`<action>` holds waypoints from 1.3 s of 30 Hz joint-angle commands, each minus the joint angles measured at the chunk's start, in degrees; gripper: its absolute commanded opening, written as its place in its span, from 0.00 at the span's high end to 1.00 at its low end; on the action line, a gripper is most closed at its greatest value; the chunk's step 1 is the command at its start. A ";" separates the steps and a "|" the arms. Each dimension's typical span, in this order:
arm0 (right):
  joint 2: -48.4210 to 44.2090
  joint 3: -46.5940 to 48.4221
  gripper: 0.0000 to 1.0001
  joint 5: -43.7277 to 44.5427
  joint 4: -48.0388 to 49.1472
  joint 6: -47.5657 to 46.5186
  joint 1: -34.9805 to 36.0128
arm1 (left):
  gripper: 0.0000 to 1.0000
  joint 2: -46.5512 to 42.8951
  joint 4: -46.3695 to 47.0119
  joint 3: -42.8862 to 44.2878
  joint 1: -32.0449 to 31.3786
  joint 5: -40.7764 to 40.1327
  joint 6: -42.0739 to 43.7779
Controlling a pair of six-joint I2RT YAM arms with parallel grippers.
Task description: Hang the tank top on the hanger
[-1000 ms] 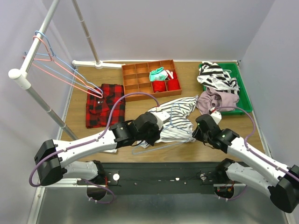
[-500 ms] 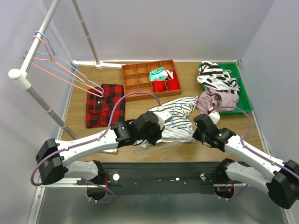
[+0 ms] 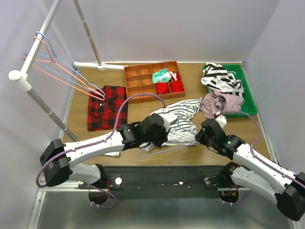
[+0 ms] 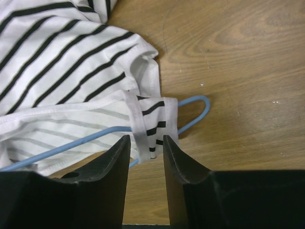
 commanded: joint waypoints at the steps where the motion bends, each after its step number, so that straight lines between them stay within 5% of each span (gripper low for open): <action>1: 0.81 -3.00 0.58 -1.59 2.46 1.05 -0.06 | 1.00 1.75 2.79 0.79 -0.25 0.90 -0.81; 8: 3.81 -2.74 0.60 -0.98 4.22 2.10 -0.06 | 1.00 3.16 3.32 1.93 -0.34 1.42 -1.16; 12: 2.67 -0.03 0.98 0.69 3.44 0.34 -0.06 | 1.00 2.73 5.15 0.80 -0.34 1.07 -1.78; 22: 5.65 18.95 0.99 -1.59 -2.54 -7.82 0.03 | 1.00 0.00 21.85 -4.92 -0.34 -5.43 -5.03; 29: 6.36 20.99 0.99 -2.12 -3.95 -10.99 -0.06 | 1.00 1.75 32.92 -7.38 -0.34 -4.91 -2.92; 32: 6.01 22.40 0.93 -1.16 -6.05 -12.49 -0.06 | 1.00 1.93 37.76 -9.40 -0.34 -4.12 -2.75; 33: 5.66 23.27 0.78 -1.16 -6.75 -13.01 0.03 | 1.00 1.85 40.12 -10.71 -0.34 -4.03 -2.57; 37: 2.15 24.33 0.52 -2.64 -6.16 -17.40 0.03 | 1.00 2.80 43.21 -12.65 -0.34 -3.50 -2.48; 39: 0.74 24.77 0.50 -4.66 -3.96 -19.51 -0.06 | 1.00 3.69 44.27 -12.66 -0.34 -3.50 -2.66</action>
